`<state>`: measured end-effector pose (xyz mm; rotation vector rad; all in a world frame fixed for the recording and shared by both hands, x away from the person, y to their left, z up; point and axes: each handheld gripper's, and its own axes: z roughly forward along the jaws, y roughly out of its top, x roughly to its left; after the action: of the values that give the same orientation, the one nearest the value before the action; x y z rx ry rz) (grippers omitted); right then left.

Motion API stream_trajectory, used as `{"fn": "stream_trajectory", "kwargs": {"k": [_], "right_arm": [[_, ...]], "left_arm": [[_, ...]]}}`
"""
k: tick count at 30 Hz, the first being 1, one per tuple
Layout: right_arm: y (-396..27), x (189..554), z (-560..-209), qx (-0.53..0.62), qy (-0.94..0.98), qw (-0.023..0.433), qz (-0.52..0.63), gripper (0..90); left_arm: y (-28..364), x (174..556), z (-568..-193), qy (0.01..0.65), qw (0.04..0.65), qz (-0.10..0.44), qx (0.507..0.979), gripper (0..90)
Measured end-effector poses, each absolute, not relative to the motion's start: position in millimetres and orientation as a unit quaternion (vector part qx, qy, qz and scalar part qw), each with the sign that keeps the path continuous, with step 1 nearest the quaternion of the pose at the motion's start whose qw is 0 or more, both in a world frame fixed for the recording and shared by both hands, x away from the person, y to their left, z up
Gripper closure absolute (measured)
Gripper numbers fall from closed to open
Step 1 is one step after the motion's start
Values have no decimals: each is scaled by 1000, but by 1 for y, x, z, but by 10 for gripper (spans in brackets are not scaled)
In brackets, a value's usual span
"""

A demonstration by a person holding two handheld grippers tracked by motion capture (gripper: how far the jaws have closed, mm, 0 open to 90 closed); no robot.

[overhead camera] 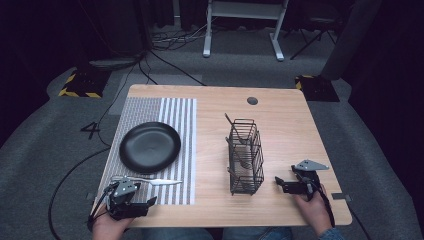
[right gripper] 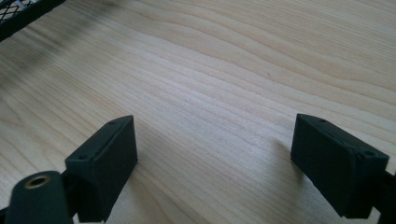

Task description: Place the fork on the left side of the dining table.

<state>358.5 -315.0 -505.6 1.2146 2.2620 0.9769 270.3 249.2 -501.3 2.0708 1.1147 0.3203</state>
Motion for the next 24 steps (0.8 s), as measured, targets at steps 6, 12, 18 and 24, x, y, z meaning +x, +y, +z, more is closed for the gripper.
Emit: {"fn": "stream_trajectory", "kwargs": {"k": [6,12,18,24], "right_arm": [[-315,359,-506,433,808,196,349,145],[-315,358,-506,434,807,196,349,145],[-315,358,-506,435,807,197,349,147],[-314,359,-506,434,807,197,349,146]], "left_arm": [[245,271,-496,427,377,128,812,207],[241,277,-488,442,372,128,807,226],[242,284,-475,452,390,120,793,232],[240,297,-459,448,405,106,790,237]]}}
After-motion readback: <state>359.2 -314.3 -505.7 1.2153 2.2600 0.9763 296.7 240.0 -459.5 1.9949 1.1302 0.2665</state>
